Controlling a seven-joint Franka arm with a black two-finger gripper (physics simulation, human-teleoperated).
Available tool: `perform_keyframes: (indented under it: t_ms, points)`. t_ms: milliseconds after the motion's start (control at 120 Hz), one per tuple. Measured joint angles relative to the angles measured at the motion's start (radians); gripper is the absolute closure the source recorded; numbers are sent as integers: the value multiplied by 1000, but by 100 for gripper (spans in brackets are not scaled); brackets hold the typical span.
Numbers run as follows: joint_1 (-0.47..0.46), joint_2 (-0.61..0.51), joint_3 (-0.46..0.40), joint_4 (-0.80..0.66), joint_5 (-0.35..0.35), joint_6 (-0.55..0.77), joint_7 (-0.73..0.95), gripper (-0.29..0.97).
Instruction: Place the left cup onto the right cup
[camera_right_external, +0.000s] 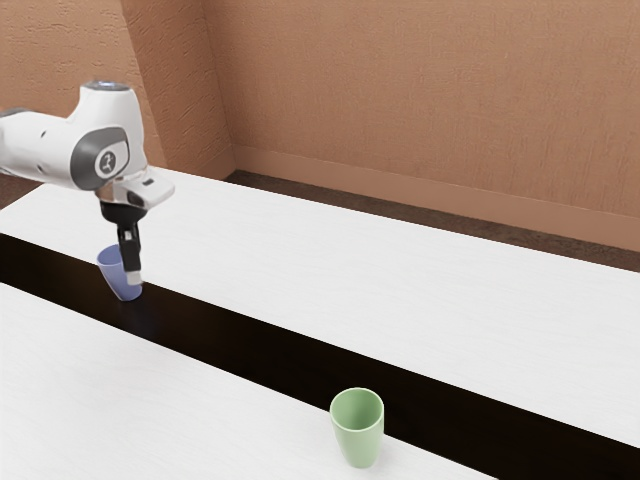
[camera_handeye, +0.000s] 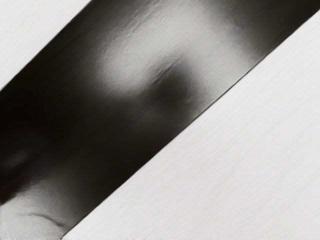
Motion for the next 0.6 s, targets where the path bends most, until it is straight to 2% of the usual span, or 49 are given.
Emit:
perform_keyframes:
  t_ms: [600]
  points:
    - [74,77,0,17,31,24,33,0]
